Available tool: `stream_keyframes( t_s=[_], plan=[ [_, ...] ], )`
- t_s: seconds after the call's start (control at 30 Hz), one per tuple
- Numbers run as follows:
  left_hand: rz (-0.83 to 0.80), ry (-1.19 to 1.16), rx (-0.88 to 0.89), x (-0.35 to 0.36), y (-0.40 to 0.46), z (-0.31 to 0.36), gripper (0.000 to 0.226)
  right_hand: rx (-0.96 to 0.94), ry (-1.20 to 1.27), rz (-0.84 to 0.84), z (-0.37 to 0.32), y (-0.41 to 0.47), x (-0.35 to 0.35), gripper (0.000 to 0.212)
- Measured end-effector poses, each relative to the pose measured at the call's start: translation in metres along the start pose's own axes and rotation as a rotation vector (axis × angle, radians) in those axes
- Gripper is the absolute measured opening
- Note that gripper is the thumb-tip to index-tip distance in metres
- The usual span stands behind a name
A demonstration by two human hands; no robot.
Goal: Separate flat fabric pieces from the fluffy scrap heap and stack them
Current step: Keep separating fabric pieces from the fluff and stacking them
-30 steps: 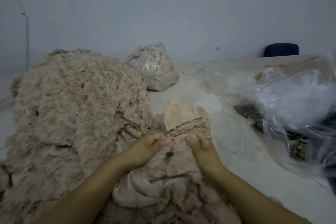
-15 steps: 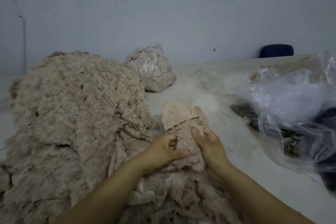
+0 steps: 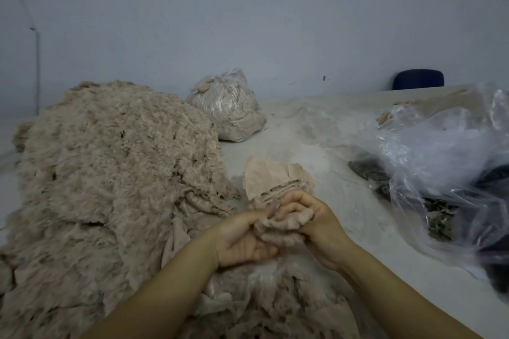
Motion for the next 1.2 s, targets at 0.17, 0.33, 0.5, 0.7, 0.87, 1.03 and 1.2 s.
stream_keyframes(
  t_s=[0.17,0.33,0.5,0.7,0.87,1.03,1.2],
  plan=[
    [0.371,-0.001,0.416,-0.021,-0.003,0.029,0.008,-0.087,-0.225,0.006,-0.001,-0.011,-0.014,0.057],
    [0.466,0.249,0.591,-0.03,-0.02,0.045,0.016,0.001,-0.191,0.228,0.008,-0.017,-0.04,0.055],
    [0.334,0.516,0.613,-0.007,-0.021,0.037,0.017,0.439,0.156,0.112,0.035,-0.014,0.0,0.043],
    [0.524,0.406,0.591,-0.023,-0.024,0.031,0.017,0.251,0.182,0.428,0.029,-0.012,-0.006,0.043],
    [0.475,0.15,0.586,-0.027,-0.025,0.029,0.017,0.209,0.143,0.477,0.018,-0.01,-0.009,0.038],
    [0.292,0.198,0.368,-0.024,-0.018,0.015,0.013,0.15,0.032,0.608,0.013,-0.011,-0.028,0.027],
    [0.203,0.032,0.432,-0.026,-0.021,0.013,0.016,0.042,0.026,0.746,0.01,-0.012,-0.034,0.018]
  ],
)
Point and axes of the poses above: each hand's wrist, its own y-axis towards the middle knuckle, its own x-axis out of the palm, z = x × y, the point moved 6 cm from there along y, towards the middle knuckle, and after that the axes turned 4 degrees about y, right-handed, at the moved point
